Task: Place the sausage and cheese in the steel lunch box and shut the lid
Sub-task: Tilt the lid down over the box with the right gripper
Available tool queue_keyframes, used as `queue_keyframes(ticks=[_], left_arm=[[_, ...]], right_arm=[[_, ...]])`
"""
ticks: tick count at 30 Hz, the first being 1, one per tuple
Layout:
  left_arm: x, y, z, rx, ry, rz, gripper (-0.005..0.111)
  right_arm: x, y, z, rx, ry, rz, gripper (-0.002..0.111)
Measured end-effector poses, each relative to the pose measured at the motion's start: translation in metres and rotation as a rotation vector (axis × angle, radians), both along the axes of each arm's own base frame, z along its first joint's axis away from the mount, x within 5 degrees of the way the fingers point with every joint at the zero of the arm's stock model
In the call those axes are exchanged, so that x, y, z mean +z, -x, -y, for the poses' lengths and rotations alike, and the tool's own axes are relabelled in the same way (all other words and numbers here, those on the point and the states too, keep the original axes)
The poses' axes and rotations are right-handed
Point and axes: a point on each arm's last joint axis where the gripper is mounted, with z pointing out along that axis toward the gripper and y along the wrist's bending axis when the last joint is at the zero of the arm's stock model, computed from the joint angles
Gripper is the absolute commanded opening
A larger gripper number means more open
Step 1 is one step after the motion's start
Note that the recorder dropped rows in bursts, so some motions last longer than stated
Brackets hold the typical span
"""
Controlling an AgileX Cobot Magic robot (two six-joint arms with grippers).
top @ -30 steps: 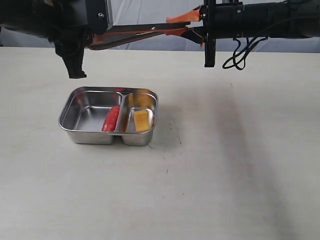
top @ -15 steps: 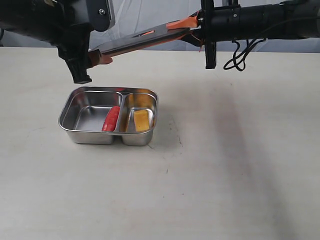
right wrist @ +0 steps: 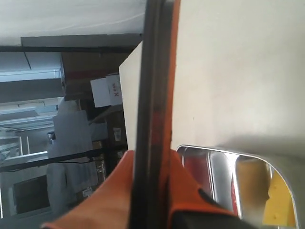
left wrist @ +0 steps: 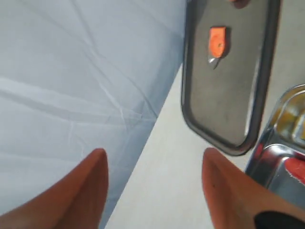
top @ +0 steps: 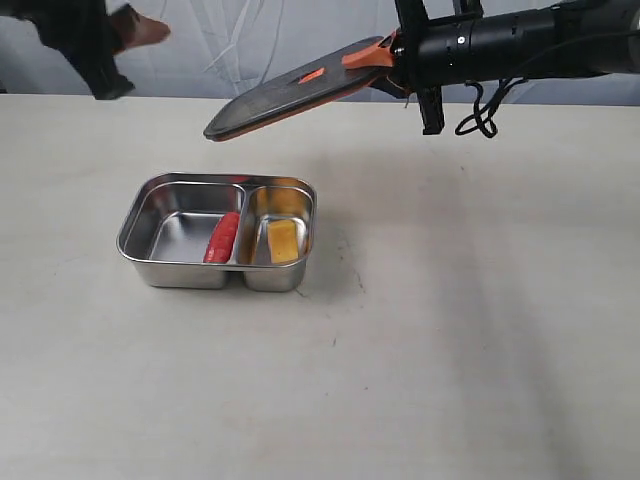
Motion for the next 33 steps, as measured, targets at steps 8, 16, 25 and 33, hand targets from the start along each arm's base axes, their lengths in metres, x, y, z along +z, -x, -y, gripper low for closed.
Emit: queue_keyframes(ticks=[8, 16, 25, 33], left_arm=[[0.005, -0.012, -0.079, 0.362, 0.186, -0.057, 0.000], [0.005, -0.012, -0.114, 0.508, 0.282, -0.070, 0.000], [0.007, -0.014, -0.114, 0.517, 0.314, -0.048, 0.000], [0.008, -0.014, -0.114, 0.518, 0.314, -0.044, 0.000]], right_arm=[[0.012, 0.022, -0.037, 0.073, 0.035, 0.099, -0.001], [0.018, 0.063, -0.038, 0.070, -0.005, 0.198, -0.001], [-0.001, 0.106, -0.030, 0.053, 0.133, 0.214, -0.001], [-0.004, 0.121, -0.050, 0.091, 0.161, 0.224, -0.001]])
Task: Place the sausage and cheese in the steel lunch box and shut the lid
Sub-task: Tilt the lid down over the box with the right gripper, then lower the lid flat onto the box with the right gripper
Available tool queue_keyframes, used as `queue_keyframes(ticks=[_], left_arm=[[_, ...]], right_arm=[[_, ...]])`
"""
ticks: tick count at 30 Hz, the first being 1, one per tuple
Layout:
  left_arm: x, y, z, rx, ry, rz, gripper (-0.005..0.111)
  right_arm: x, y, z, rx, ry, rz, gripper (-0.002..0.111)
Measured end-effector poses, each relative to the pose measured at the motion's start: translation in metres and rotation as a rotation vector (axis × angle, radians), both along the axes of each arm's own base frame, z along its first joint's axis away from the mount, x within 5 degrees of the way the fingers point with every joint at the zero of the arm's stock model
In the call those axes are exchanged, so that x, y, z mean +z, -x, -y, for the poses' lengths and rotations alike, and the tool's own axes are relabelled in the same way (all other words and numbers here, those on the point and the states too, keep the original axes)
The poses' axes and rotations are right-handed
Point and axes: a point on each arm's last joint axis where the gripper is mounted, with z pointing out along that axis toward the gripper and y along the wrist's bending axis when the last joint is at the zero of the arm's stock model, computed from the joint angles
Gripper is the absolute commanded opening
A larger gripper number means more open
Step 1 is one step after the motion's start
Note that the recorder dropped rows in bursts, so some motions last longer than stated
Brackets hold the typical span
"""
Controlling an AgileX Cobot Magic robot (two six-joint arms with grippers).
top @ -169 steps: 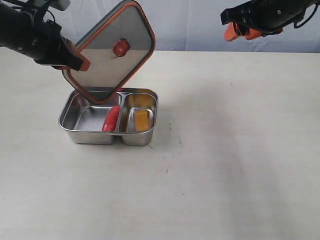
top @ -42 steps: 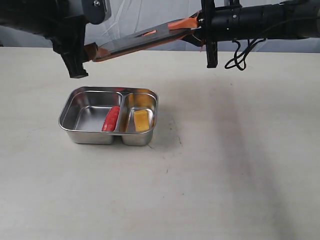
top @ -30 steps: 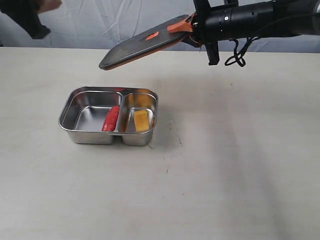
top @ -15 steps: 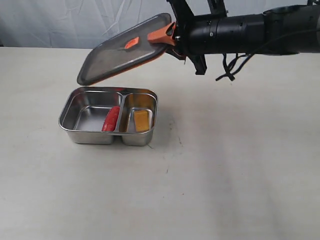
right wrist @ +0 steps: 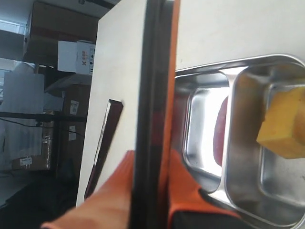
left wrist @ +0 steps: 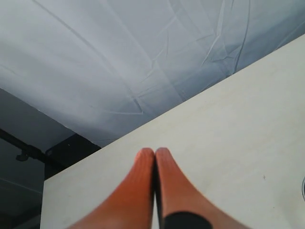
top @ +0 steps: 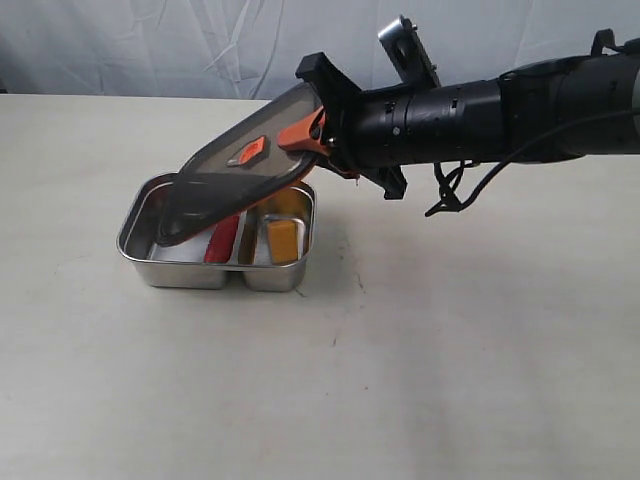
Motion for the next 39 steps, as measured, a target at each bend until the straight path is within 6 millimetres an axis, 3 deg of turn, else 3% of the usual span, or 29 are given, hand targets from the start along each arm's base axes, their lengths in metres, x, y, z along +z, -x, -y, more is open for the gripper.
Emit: queue_keyframes(ticks=[16, 25, 39], left_arm=[[0.000, 0.000, 0.000, 0.001, 0.002, 0.000, 0.000], [0.000, 0.000, 0.000, 0.001, 0.002, 0.000, 0.000], [0.000, 0.000, 0.000, 0.001, 0.002, 0.000, 0.000]], right_arm=[[0.000, 0.007, -0.007, 0.032, -0.007, -0.004, -0.001], [0.012, 0.007, -0.020, 0.016, 0.004, 0.048, -0.001], [-0.006, 0.005, -0.024, 0.017, 0.024, -0.002, -0.001]])
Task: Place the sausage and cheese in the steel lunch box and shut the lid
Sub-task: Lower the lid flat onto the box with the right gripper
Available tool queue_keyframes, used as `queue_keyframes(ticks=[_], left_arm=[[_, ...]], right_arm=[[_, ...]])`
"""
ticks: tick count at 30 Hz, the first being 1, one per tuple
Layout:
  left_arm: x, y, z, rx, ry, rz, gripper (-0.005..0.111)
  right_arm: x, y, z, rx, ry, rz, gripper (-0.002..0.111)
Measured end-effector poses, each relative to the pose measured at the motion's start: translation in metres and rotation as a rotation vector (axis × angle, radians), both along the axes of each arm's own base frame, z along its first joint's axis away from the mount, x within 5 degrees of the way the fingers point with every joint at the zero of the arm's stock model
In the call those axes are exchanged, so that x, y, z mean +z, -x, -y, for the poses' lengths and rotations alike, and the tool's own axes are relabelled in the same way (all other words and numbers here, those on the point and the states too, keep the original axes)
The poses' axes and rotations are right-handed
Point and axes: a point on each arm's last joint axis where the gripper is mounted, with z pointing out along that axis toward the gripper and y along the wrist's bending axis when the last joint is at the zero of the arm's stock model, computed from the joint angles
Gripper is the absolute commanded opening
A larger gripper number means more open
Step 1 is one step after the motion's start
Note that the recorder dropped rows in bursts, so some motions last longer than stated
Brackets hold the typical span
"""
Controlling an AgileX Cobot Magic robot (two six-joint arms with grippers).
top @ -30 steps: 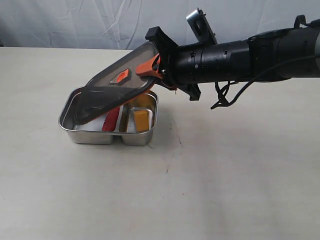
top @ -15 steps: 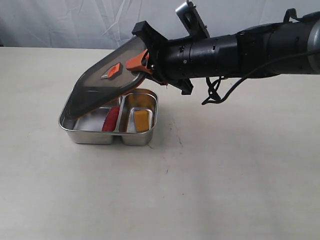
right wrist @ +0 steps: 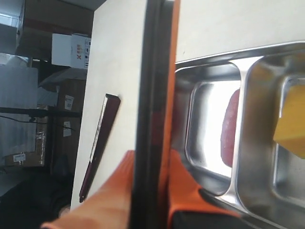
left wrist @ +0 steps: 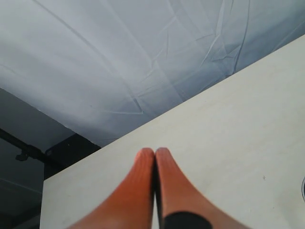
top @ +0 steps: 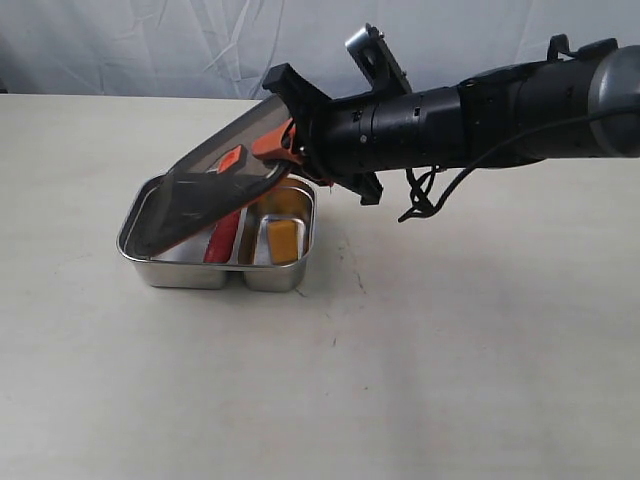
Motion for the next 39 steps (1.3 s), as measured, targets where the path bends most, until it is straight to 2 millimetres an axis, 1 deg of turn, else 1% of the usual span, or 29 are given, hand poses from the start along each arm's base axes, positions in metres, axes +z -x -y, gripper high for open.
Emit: queue_keyframes(ticks=[16, 28, 36, 37, 38, 39], left_arm=[[0.000, 0.000, 0.000, 0.000, 0.000, 0.000, 0.000], [0.000, 0.000, 0.000, 0.003, 0.011, 0.001, 0.000], [0.000, 0.000, 0.000, 0.003, 0.011, 0.001, 0.000], [0.000, 0.000, 0.000, 0.003, 0.011, 0.001, 0.000], [0.000, 0.000, 0.000, 0.003, 0.011, 0.001, 0.000], [0.000, 0.000, 0.000, 0.003, 0.011, 0.001, 0.000]], right_arm=[[-0.001, -0.002, 0.001, -0.023, 0.010, -0.002, -0.001], [-0.021, -0.004, -0.003, -0.023, 0.008, -0.075, -0.001], [-0.024, -0.003, -0.004, -0.009, 0.014, -0.082, -0.001], [-0.024, -0.004, -0.003, -0.011, 0.013, -0.089, 0.000], [-0.024, -0.003, -0.003, -0.013, 0.013, -0.095, 0.004], [-0.024, -0.003, -0.003, -0.015, 0.012, -0.100, 0.012]])
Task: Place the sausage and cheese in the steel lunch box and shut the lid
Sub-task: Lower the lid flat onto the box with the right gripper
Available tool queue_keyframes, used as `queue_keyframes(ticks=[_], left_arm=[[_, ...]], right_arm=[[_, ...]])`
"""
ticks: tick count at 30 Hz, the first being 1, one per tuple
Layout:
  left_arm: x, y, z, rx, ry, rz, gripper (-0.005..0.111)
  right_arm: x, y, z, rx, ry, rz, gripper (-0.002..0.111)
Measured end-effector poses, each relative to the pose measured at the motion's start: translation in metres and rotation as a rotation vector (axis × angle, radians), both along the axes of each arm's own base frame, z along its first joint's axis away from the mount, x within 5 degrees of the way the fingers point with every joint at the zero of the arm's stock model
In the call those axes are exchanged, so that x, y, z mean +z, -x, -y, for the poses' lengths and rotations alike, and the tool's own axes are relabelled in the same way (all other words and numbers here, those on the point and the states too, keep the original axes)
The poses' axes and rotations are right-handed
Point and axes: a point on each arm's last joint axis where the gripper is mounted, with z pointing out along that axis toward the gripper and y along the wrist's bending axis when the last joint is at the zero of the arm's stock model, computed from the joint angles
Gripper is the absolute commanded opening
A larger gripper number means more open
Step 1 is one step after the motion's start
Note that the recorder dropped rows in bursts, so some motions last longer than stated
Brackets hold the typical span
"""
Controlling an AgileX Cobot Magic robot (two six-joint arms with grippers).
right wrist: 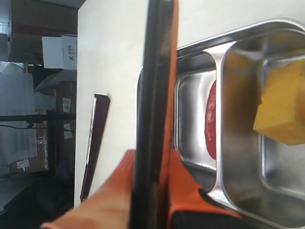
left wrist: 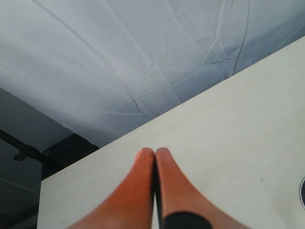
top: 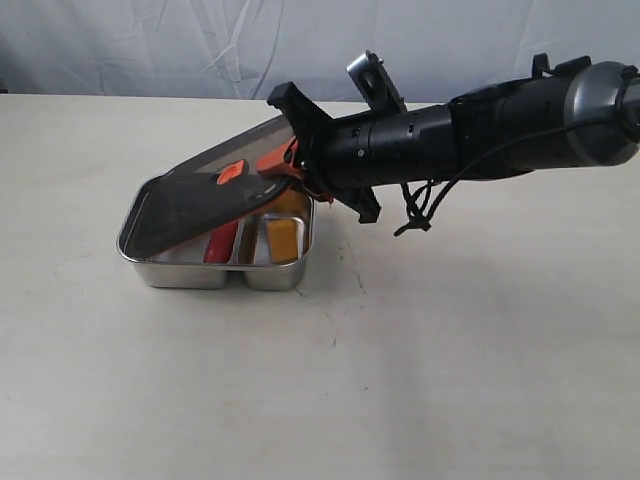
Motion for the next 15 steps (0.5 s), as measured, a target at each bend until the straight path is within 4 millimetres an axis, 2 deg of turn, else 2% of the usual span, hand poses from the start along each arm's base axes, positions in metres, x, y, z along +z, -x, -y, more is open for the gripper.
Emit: queue_keyframes(ticks=[2, 3, 7, 15], left_arm=[[0.000, 0.000, 0.000, 0.000, 0.000, 0.000, 0.000], [0.000, 0.000, 0.000, 0.000, 0.000, 0.000, 0.000], [0.000, 0.000, 0.000, 0.000, 0.000, 0.000, 0.000], [0.000, 0.000, 0.000, 0.000, 0.000, 0.000, 0.000]], right_arm=[[-0.001, 0.001, 0.000, 0.004, 0.009, -0.010, 0.029], [-0.001, 0.001, 0.000, 0.013, 0.021, -0.016, 0.033], [-0.007, 0.006, 0.002, 0.061, 0.085, -0.032, 0.033], [-0.009, 0.010, 0.002, 0.091, 0.103, -0.076, 0.033]])
